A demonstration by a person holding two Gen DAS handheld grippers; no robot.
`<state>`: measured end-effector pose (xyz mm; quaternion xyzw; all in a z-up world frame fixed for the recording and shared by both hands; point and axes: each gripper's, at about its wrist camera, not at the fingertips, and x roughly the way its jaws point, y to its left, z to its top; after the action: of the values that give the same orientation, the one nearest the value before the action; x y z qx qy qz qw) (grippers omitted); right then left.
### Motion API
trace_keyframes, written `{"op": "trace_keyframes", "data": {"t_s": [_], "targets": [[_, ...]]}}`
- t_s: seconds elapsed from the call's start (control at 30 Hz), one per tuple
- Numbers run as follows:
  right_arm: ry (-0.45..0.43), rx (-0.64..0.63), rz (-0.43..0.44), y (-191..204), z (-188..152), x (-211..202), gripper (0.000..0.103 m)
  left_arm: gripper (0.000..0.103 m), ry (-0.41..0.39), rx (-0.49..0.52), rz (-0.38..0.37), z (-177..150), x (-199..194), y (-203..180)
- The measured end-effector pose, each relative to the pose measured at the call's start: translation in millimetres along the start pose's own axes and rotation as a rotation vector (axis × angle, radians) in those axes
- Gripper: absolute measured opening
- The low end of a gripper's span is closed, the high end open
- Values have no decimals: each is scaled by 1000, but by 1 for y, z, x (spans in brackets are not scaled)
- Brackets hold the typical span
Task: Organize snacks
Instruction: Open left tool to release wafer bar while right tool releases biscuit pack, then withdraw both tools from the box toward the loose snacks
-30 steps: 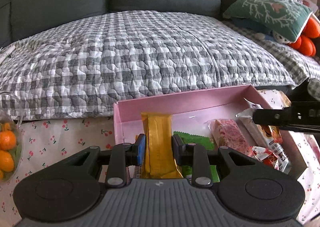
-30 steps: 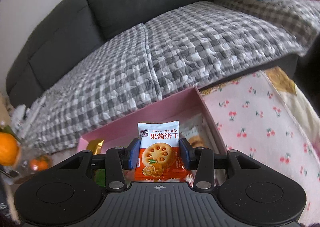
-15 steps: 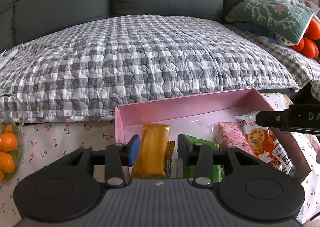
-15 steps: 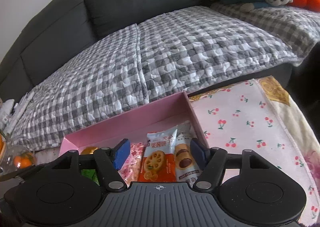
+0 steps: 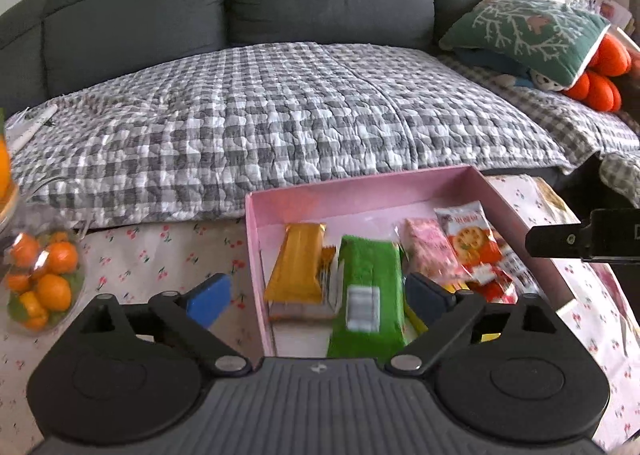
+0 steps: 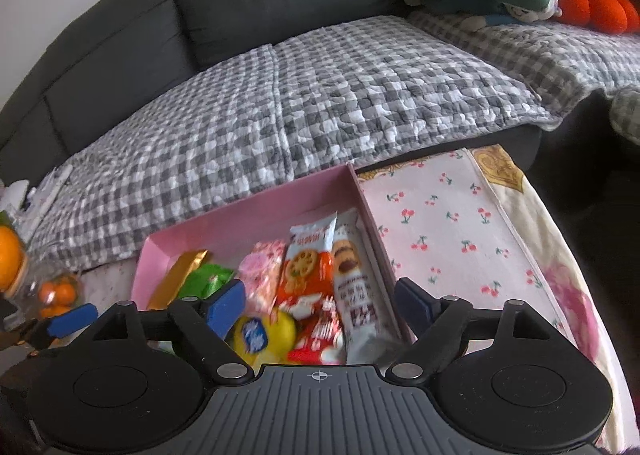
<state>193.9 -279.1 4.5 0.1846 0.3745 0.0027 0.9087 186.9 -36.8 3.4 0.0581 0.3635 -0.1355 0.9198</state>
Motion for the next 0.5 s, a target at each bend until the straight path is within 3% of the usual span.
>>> {"op": "trace_keyframes", "data": {"t_s": [0.5], "targets": [[46, -89, -14, 24, -48, -59, 90, 102, 38, -43, 38, -37, -51, 14]]}}
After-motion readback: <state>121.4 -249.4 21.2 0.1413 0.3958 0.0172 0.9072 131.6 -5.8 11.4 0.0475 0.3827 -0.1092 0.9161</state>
